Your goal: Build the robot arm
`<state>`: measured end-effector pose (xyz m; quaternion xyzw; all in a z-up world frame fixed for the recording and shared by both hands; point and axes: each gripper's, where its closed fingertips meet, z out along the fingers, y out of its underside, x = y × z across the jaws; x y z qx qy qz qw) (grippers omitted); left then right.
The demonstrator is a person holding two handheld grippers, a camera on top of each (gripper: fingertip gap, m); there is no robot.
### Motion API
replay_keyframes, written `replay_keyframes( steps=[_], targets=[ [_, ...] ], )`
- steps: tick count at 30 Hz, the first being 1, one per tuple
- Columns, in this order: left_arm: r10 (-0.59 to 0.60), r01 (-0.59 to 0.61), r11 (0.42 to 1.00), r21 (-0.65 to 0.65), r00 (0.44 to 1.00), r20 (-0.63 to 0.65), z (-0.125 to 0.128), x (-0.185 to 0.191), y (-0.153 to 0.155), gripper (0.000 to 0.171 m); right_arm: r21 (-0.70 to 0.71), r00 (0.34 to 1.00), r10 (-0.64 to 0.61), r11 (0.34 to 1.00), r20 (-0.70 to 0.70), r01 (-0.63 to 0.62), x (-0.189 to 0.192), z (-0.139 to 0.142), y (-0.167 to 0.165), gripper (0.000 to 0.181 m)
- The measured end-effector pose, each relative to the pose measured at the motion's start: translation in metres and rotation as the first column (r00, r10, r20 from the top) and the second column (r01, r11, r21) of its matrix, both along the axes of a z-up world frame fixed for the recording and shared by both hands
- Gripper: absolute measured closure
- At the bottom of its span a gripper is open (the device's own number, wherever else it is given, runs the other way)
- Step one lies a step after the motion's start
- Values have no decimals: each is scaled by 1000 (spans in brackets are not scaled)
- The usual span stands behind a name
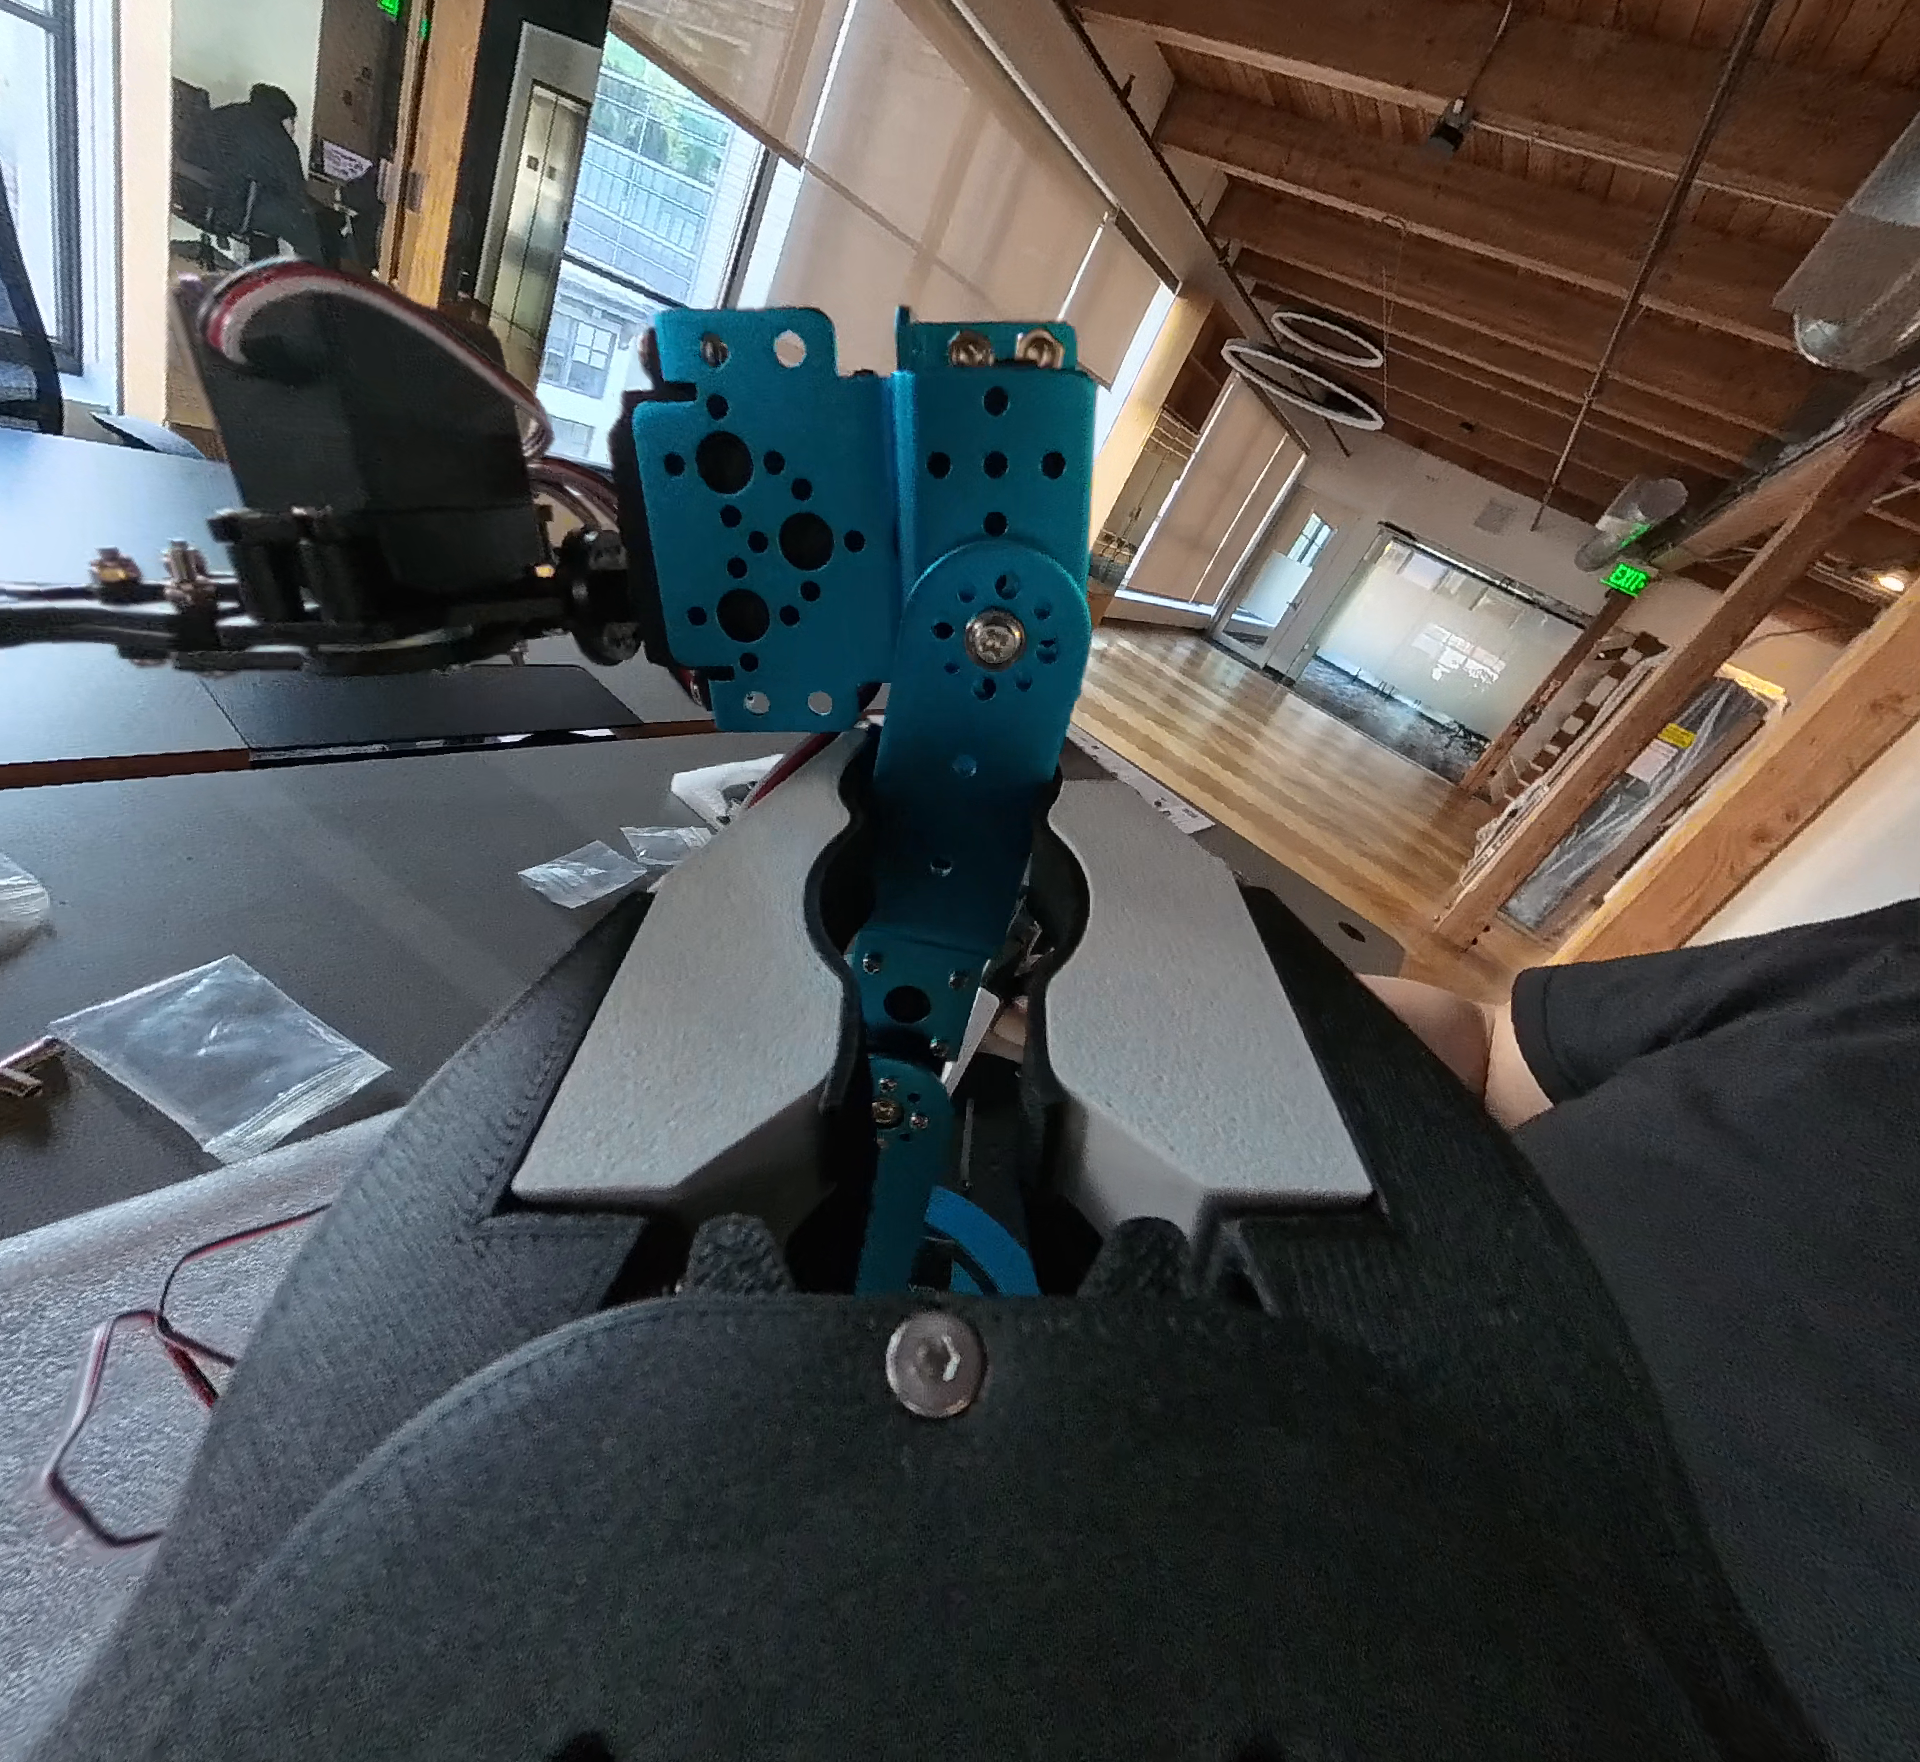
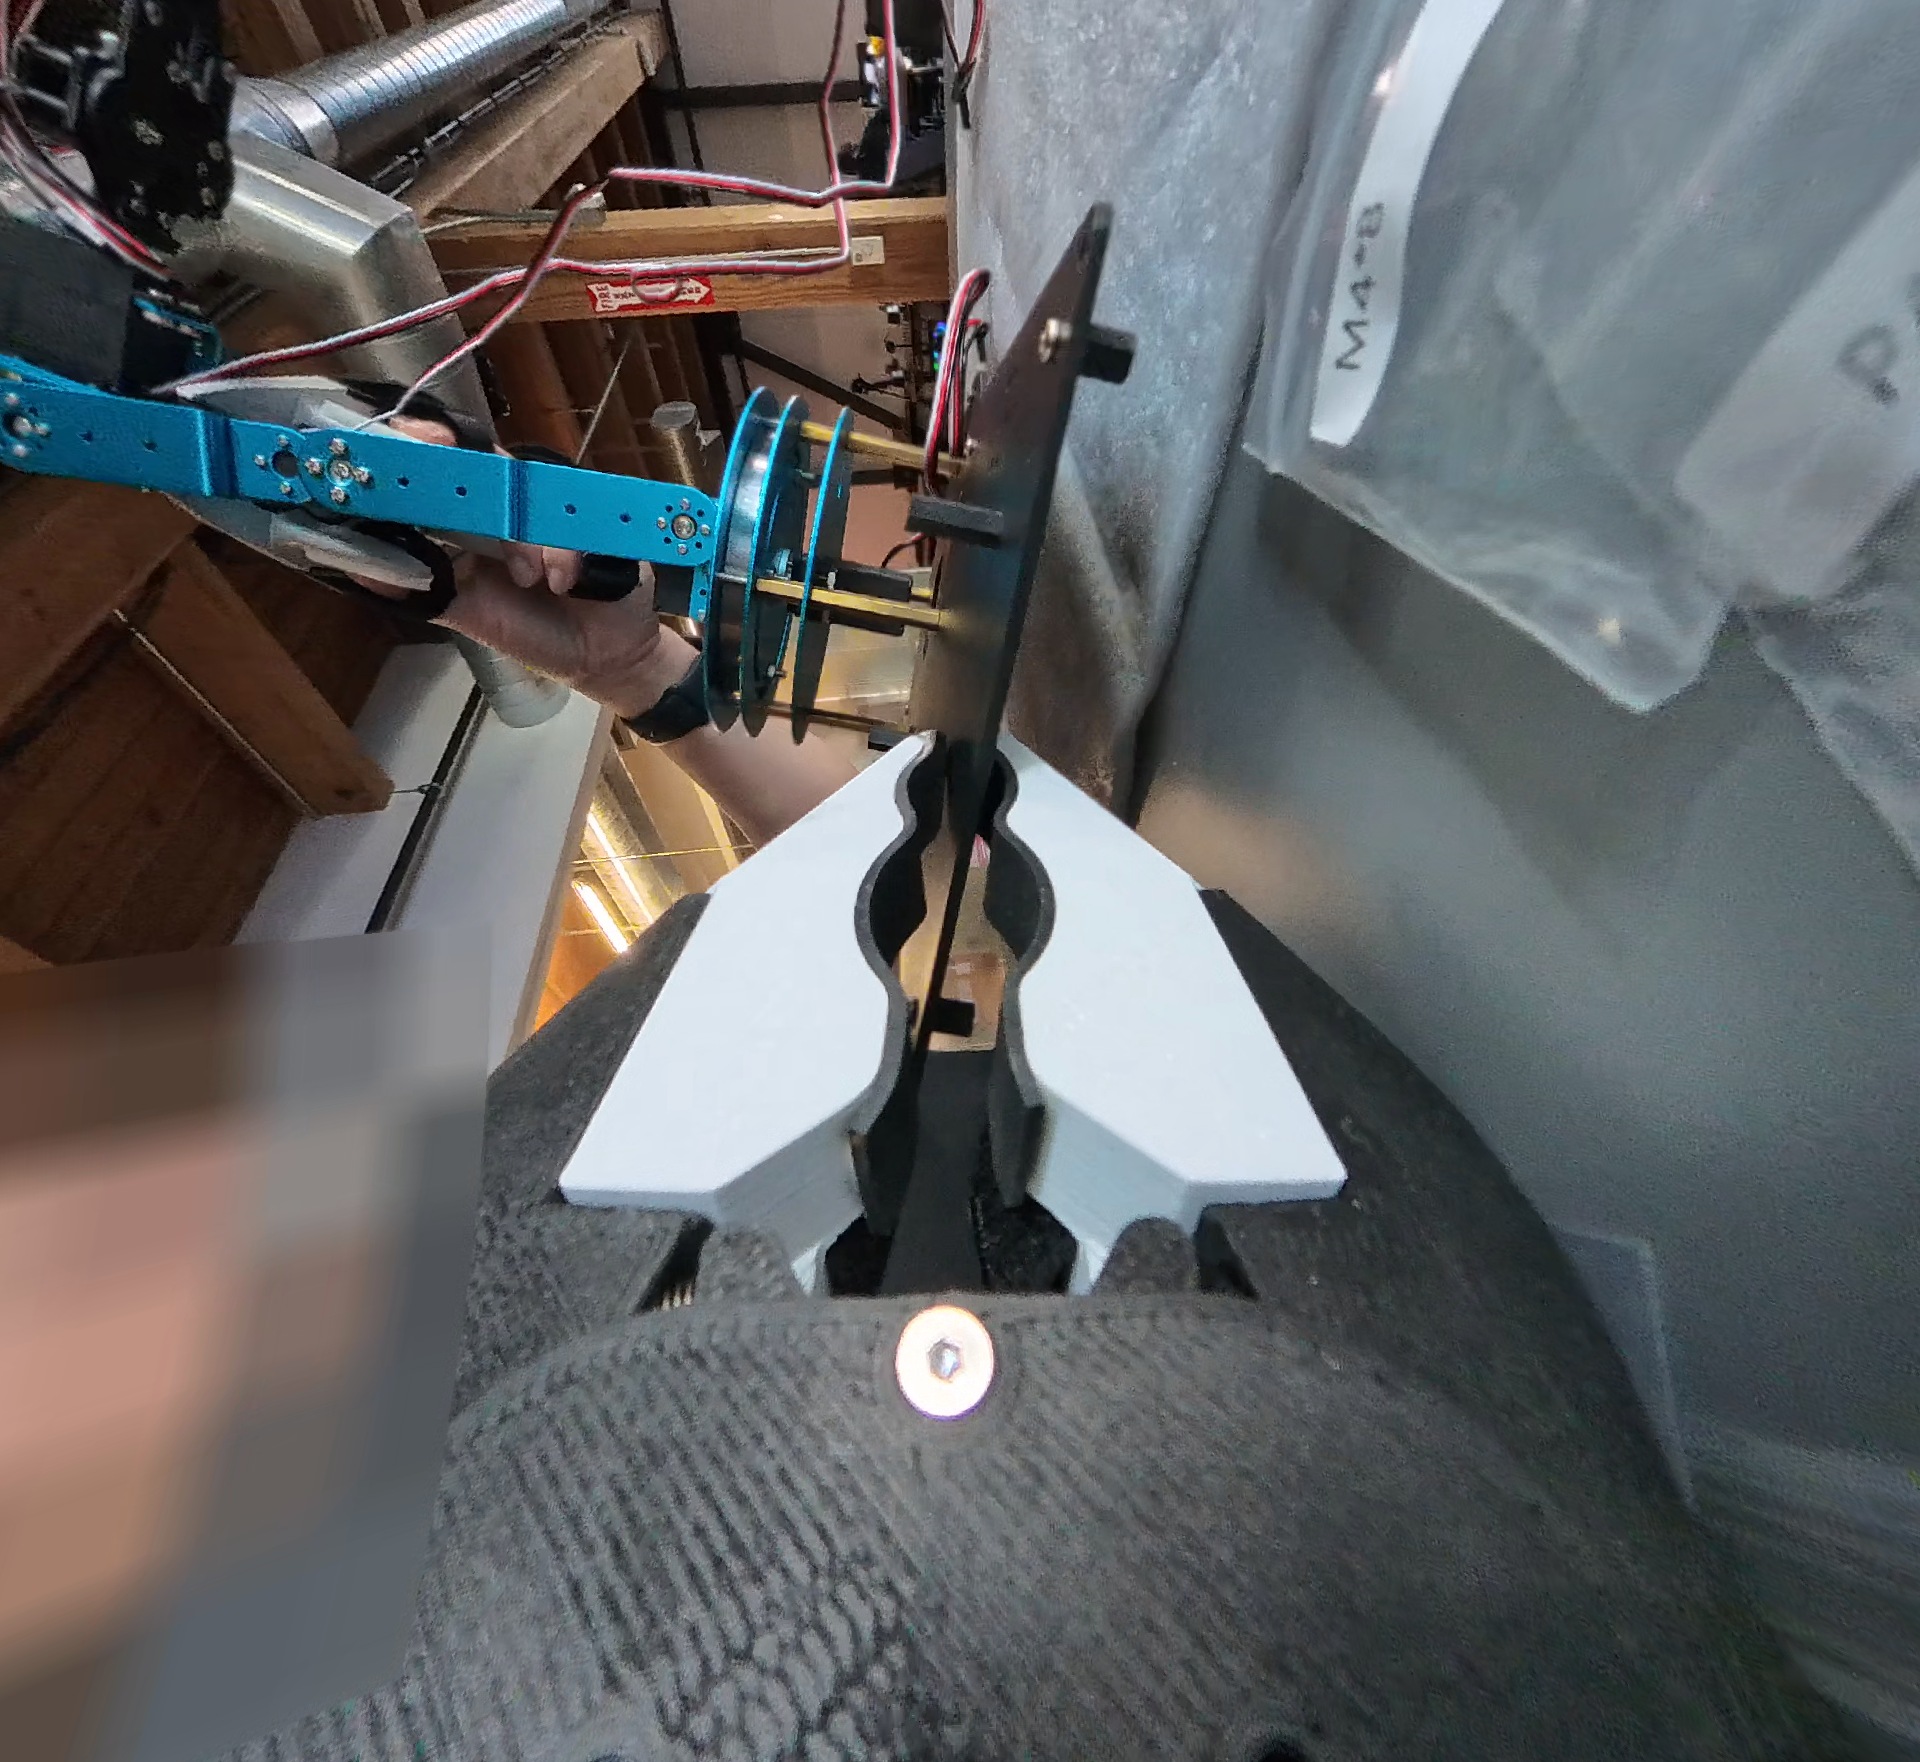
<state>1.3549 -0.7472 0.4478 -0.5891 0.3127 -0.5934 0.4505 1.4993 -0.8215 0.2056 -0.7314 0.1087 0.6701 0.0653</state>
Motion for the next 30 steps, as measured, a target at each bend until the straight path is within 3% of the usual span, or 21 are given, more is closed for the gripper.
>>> replay_keyframes(
  steps=[11,25,30],
  targets=[
    [-19,19,999,50,1000,-12,19,11,-11,147,1,998,-27,1000,-48,27,4,11,1,180],
    [10,-10,1000,18,1000,-2,17,-19,23,145,27,998,-67,997,-15,68,-24,7,46,180],
    [11,-10,1000,26,999,-36,28,-20,36,145,45,996,-88,995,-29,89,-26,17,63,179]
  ],
)
